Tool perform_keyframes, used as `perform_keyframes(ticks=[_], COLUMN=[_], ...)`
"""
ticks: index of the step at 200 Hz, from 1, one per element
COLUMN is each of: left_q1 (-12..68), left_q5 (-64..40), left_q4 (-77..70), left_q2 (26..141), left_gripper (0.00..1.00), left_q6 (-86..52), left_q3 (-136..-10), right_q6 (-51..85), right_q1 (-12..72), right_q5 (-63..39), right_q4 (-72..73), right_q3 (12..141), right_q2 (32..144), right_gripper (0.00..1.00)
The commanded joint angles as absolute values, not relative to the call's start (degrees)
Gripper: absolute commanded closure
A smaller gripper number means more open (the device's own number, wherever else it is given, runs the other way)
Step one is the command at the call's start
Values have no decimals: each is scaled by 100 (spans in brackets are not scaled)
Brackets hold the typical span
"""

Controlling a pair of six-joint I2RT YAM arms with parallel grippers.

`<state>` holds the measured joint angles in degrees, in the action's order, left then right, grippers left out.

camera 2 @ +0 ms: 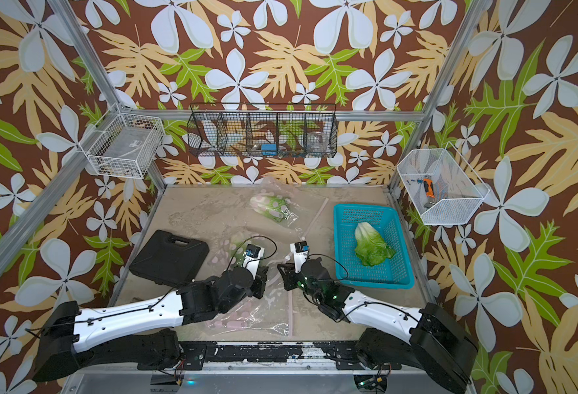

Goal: Open the zip-top bag and take out the chinese cabbages
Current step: Open the zipper of the food storage bag at the center of the board, then pick up the Chinese cabbage from the zipper food storage bag.

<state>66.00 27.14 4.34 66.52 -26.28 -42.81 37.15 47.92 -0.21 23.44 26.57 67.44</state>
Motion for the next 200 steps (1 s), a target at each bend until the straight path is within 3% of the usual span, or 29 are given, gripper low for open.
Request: perform_keyframes(ticks=[1, 72, 108, 136, 166, 200], left_q1=[6599, 6596, 6592, 6598, 6596, 6592], left_q5=[2821, 2979, 2936, 2937, 2858, 2906], left_q4=[176, 24, 97, 82, 40, 36], left_q2=[6722, 6882, 6849, 6794, 6820, 6863], left_gripper=[100, 100, 100, 100, 100, 100], left_q6=[-2531, -2557, -2549, -2575, -2564, -2573], left_q3=[-4258, -4297, -4335, -4255, -4232, -4262], right_q6=[3601, 3523, 3076, 3102, 2654, 2783], right_q1=[4790, 4790, 4464, 3936, 3916, 3929], right_q5=[-167, -98, 515, 301, -146, -1734], right_q4=[1878, 901, 353, 259, 197, 1106], right_q3=[2895, 3254, 3352, 3439, 3713, 3500], right_q2=[6605, 5639, 5423, 5285, 5420, 5333], right_gripper=[80, 74, 43, 33, 37, 69])
